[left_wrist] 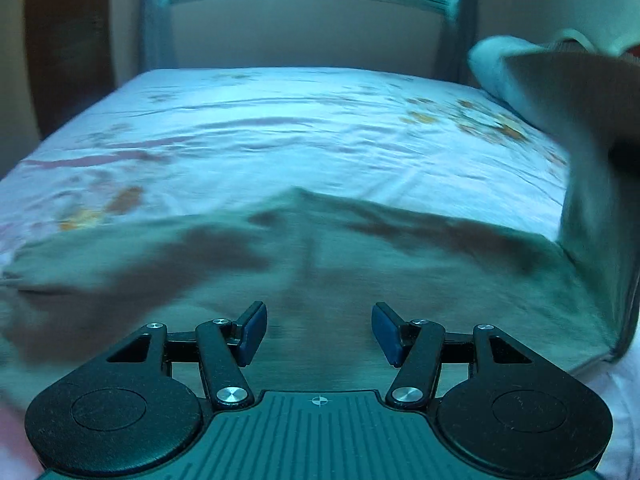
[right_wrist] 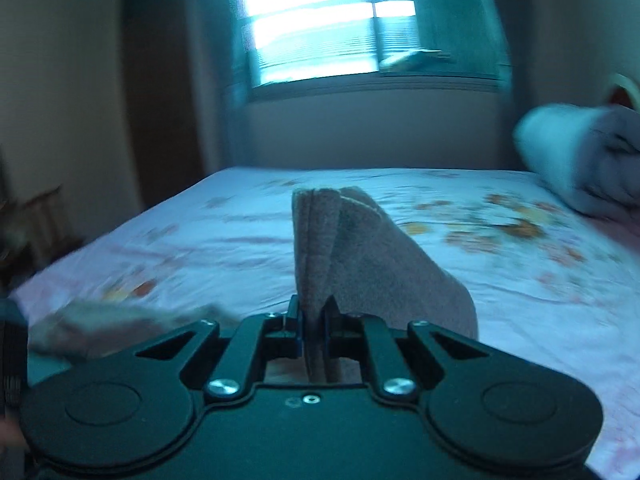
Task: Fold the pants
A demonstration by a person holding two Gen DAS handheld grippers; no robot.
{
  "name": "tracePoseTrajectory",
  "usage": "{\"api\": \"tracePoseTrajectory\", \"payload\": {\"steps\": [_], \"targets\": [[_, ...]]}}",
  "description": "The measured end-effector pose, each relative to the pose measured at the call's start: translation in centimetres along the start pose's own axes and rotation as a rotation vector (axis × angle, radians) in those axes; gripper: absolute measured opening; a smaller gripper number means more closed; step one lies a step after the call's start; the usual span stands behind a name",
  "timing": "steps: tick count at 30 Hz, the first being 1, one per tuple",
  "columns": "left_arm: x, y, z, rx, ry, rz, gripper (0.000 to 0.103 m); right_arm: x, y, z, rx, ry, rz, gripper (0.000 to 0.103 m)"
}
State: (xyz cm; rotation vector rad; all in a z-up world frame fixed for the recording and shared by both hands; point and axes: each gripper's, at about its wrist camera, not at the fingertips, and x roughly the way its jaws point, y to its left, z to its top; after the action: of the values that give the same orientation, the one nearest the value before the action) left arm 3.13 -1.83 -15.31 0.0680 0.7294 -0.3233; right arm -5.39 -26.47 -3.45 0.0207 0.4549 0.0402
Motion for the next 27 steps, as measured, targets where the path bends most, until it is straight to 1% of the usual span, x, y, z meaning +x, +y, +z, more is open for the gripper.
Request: {"api": "tracePoseTrajectory", "payload": {"steps": [4, 6, 9, 11, 12, 13, 14, 15, 16, 19, 21, 22, 24, 25, 27], "targets": [[-0.7, 3.6, -0.6, -0.003, -0.005, 0.073, 0.059, 2.3, 5.4, -1.9, -0.095, 0.061, 0.081, 0.001], [-0.7, 5.0, -0.9, -0.020, 0.007, 0.090, 0.059, 4.0, 7.9, -3.5, -0.144, 0.123, 0.104, 0.001], [-0.8, 6.5, -1.4, -0.047, 0.021, 0.106, 0.059, 6.0, 10.3, -6.2, -0.207, 0.219, 0.111, 0.002], [-0.7, 7.0, -1.7, -0.058, 0.027, 0.109, 0.059, 6.9, 11.3, -7.3, -0.223, 0.314, 0.111, 0.011], [-0.7, 7.2, -1.7, -0.062, 0.029, 0.108, 0.059, 7.0, 11.7, -7.6, -0.231, 0.347, 0.114, 0.013], [-0.6, 7.3, -1.8, -0.067, 0.032, 0.105, 0.059, 6.4, 12.1, -7.9, -0.241, 0.357, 0.124, 0.016], [-0.6, 7.4, -1.8, -0.070, 0.032, 0.105, 0.059, 5.9, 12.2, -7.9, -0.246, 0.363, 0.143, 0.027], [-0.6, 7.5, -1.8, -0.072, 0.029, 0.107, 0.059, 5.4, 12.4, -7.8, -0.248, 0.365, 0.158, 0.035], [-0.7, 7.5, -1.9, -0.074, 0.028, 0.107, 0.059, 4.9, 12.6, -7.4, -0.245, 0.361, 0.167, 0.047], [-0.8, 7.6, -1.9, -0.080, 0.024, 0.102, 0.059, 3.8, 12.0, -6.0, -0.178, 0.357, 0.242, 0.048], [-1.0, 7.5, -1.7, -0.082, 0.020, 0.102, 0.059, 3.6, 11.0, -4.7, -0.090, 0.339, 0.270, 0.048], [-1.0, 7.5, -1.7, -0.084, 0.019, 0.099, 0.059, 3.7, 10.2, -4.1, -0.038, 0.318, 0.267, 0.048], [-1.1, 7.3, -1.6, -0.080, 0.014, 0.096, 0.059, 4.2, 8.8, -3.7, 0.037, 0.302, 0.226, 0.048], [-1.2, 7.2, -1.6, -0.078, 0.013, 0.097, 0.059, 4.8, 8.6, -3.8, 0.036, 0.315, 0.197, 0.047], [-1.3, 7.2, -1.5, -0.084, 0.014, 0.095, 0.059, 5.8, 9.1, -4.2, 0.000, 0.335, 0.180, 0.045]]}}
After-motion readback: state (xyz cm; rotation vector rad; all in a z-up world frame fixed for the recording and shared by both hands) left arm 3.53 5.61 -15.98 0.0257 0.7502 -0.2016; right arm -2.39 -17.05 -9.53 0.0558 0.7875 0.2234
